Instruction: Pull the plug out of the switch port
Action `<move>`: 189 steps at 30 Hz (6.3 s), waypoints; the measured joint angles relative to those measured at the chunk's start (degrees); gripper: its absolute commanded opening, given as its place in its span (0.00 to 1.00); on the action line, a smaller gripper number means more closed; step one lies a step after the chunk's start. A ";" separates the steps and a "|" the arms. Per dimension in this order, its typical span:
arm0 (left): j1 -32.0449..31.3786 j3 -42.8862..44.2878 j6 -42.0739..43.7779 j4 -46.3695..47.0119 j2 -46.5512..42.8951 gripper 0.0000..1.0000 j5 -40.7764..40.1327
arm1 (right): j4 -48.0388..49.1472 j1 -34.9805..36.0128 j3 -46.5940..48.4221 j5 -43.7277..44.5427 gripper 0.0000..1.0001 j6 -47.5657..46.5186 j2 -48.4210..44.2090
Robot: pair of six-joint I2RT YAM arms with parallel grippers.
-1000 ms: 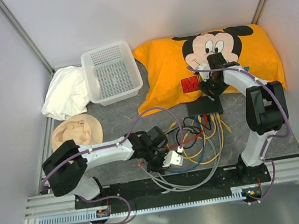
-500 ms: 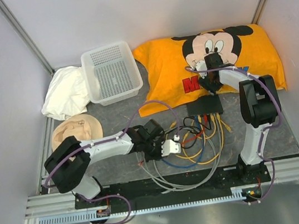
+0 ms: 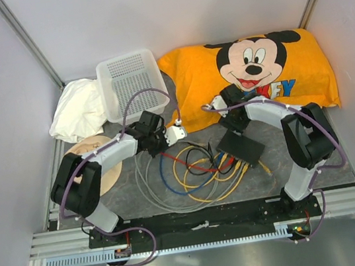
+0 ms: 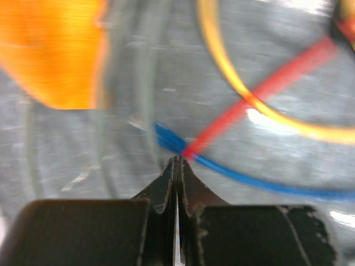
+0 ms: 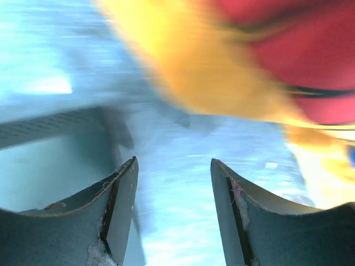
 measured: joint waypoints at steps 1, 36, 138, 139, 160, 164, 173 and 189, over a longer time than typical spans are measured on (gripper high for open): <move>1.05 1.29 0.33 0.02 0.85 0.02 0.02 | -1.36 1.51 -0.02 -0.55 0.64 1.16 -0.46; -3.65 21.29 -42.45 -6.78 -0.37 0.46 40.24 | -18.93 -4.55 2.91 -34.27 0.72 16.39 -23.08; -4.37 16.59 -58.47 7.58 30.67 0.23 51.06 | -7.32 5.11 -6.19 -30.62 0.71 16.96 -5.97; -4.37 16.55 -58.51 7.67 30.67 0.20 50.90 | -7.32 5.11 -6.19 -30.60 0.71 17.07 -5.97; -4.74 21.31 -58.93 6.54 34.95 0.02 54.25 | -8.31 6.43 -4.79 -26.05 0.62 16.24 -9.33; -5.03 23.54 -59.08 5.81 36.30 0.02 54.66 | -7.17 10.60 -4.70 -24.94 0.45 15.45 -16.85; -4.44 26.10 -59.41 4.66 38.07 0.02 55.74 | -5.22 15.32 -7.45 -22.58 0.00 15.65 -18.91; -2.82 31.80 -60.81 4.04 41.59 0.02 57.44 | -5.46 16.02 -7.37 -19.21 0.00 5.09 -11.06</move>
